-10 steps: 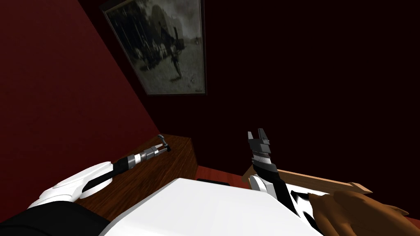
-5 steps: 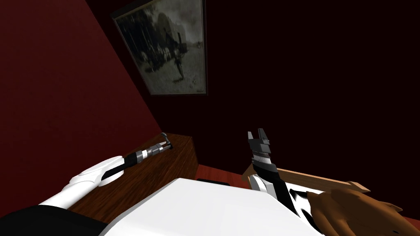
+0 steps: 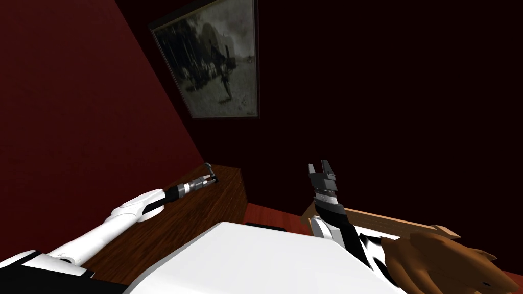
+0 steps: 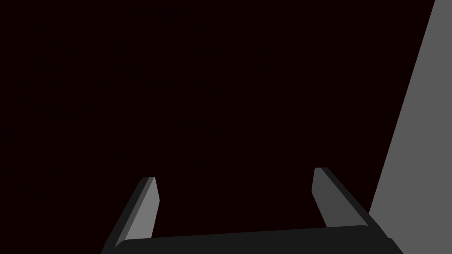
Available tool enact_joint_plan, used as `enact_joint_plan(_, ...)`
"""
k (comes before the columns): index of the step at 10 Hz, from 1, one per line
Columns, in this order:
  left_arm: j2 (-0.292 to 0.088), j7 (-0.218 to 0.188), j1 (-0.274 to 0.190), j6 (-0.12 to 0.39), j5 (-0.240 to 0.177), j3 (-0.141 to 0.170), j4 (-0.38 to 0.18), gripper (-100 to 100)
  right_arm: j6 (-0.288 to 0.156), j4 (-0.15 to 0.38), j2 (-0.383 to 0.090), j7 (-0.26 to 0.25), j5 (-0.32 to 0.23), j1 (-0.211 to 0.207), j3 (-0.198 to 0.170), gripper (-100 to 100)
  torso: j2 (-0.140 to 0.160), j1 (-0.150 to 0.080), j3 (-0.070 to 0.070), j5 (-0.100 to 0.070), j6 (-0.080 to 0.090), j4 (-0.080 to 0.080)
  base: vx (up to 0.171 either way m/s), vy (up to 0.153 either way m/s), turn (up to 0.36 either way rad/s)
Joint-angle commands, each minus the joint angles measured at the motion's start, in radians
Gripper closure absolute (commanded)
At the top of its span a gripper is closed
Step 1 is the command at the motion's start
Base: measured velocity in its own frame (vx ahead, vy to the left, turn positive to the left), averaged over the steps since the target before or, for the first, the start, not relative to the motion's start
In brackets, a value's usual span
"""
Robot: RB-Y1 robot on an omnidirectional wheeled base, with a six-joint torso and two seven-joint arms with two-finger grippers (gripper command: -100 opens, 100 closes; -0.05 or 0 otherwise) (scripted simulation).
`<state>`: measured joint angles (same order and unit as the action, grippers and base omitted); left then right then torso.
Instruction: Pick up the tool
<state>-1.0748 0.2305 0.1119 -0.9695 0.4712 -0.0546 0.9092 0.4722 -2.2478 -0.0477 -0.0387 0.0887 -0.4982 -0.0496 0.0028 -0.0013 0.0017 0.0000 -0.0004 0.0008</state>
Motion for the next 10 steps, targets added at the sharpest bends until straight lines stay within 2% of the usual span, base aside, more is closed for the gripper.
enact_joint_plan(1,-0.002,-0.002,-0.050,0.002,0.000,-0.017,-0.012,-100,0.000,0.000,0.000,0.000,0.000,0.000,0.000,0,0.000,0.000,0.000,0.000,0.000,0.000,-0.025,-0.002,0.000)
enact_joint_plan(2,-0.006,-0.003,-0.081,0.001,-0.003,-0.062,-0.063,-100,0.000,0.000,0.000,0.000,0.000,0.000,0.000,0,-0.002,0.000,-0.001,0.000,0.000,0.000,-0.046,0.002,0.032)
enact_joint_plan(3,-0.006,-0.003,-0.112,0.001,-0.003,-0.082,-0.073,-100,0.000,0.000,0.000,0.000,0.000,0.000,0.000,0,-0.001,0.000,0.000,0.000,0.000,0.000,-0.053,-0.005,0.025)
enact_joint_plan(4,-0.006,-0.003,-0.140,0.001,-0.003,-0.082,-0.073,-100,0.000,0.000,0.000,0.000,0.000,0.000,0.000,0,0.000,0.000,0.000,0.000,0.000,0.000,-0.027,-0.005,0.002)
enact_joint_plan(5,-0.009,-0.004,-0.177,0.000,-0.005,-0.131,-0.116,-100,0.000,0.000,0.000,0.000,0.000,0.000,0.000,0,-0.002,-0.001,-0.001,0.000,0.000,0.000,-0.052,-0.009,0.030)
enact_joint_plan(6,-0.009,-0.004,-0.200,0.000,-0.005,-0.147,-0.129,-100,0.000,0.000,0.000,0.000,0.000,0.000,0.000,0,0.000,-0.001,0.000,0.000,0.000,0.000,-0.053,0.001,0.026)
enact_joint_plan(7,-0.009,-0.004,-0.230,0.000,-0.005,-0.147,-0.134,-100,0.000,0.000,0.000,0.000,0.000,0.000,0.000,0,0.000,0.000,0.000,0.000,0.000,0.000,-0.026,0.005,0.001)
enact_joint_plan(8,-0.012,-0.005,-0.267,-0.001,-0.008,-0.195,-0.183,-100,0.000,0.000,0.000,0.000,0.000,0.000,0.000,0,-0.001,0.000,-0.001,0.000,0.000,0.000,-0.057,-0.004,0.025)
enact_joint_plan(9,-0.012,-0.005,-0.300,-0.001,-0.008,-0.212,-0.196,-100,0.000,0.000,0.000,0.000,0.000,0.000,0.000,0,0.000,0.000,0.000,0.000,0.000,0.000,-0.062,-0.006,0.032)
enact_joint_plan(10,-0.012,-0.005,-0.320,-0.001,-0.008,-0.212,-0.196,-100,0.000,0.000,0.000,0.000,0.000,0.000,0.000,0,0.000,-0.001,0.000,0.000,0.000,0.000,-0.024,0.003,0.005)
